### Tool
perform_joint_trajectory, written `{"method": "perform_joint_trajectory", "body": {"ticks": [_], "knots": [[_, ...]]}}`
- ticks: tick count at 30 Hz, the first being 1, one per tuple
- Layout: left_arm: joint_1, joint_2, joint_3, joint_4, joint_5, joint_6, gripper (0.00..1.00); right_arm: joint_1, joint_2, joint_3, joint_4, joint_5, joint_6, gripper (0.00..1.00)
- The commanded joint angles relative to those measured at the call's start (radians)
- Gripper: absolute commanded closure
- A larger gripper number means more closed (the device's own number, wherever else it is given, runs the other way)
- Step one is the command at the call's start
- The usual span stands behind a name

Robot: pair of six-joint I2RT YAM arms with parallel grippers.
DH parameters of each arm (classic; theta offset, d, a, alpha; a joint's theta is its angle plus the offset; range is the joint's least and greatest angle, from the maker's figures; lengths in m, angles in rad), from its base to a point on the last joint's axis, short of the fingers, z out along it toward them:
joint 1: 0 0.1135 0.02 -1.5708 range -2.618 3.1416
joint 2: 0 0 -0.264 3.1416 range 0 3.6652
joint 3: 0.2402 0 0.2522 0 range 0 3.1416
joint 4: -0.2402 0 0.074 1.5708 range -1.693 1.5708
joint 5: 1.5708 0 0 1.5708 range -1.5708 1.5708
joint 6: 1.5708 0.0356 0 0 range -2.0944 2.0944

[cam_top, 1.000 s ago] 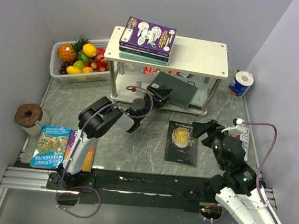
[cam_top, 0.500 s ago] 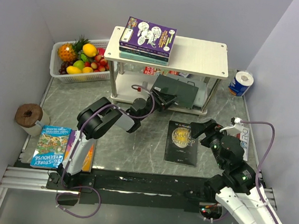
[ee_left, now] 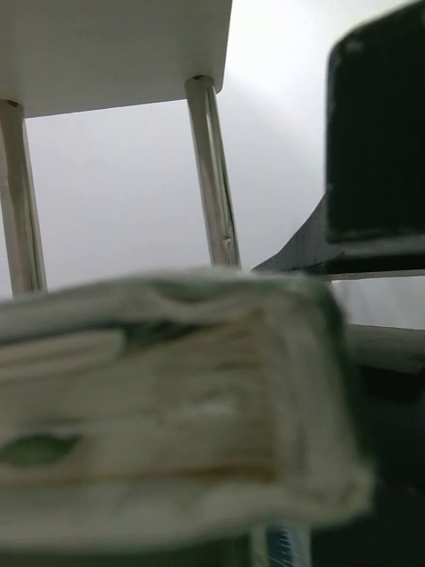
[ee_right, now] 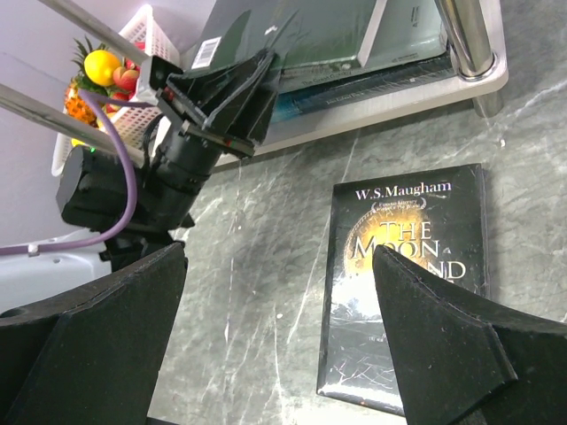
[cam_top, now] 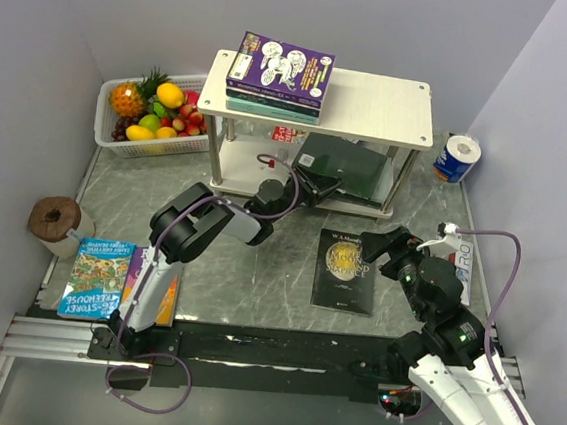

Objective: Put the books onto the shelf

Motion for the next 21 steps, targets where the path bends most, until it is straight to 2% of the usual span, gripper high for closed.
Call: {"method": "perform_joint_trajectory", "body": {"ticks": [1,4,8,13,17,21], "knots": [[-0.005,0.008,0.133,0.253,0.005,-0.003,0.77,0.002,0.001,0.053,0.008,0.014,-0.004,0.07],[-0.005,0.031,0.179,0.214,0.021,-0.009,0.67,0.002,0.004,0.059,-0.001,0.014,-0.006,0.07],[-0.004,0.045,0.189,0.188,0.035,-0.029,0.49,0.002,0.001,0.062,-0.004,0.015,-0.009,0.07],[-0.005,0.054,0.176,0.167,0.092,-0.071,0.37,0.003,0.001,0.072,-0.006,0.017,-0.013,0.07],[-0.002,0.045,0.123,0.186,0.141,-0.118,0.23,0.003,0.004,0.079,-0.012,0.018,-0.015,0.07],[-0.001,0.017,0.008,0.222,0.160,-0.135,0.20,0.002,-0.004,0.067,-0.004,0.014,-0.010,0.07]]}}
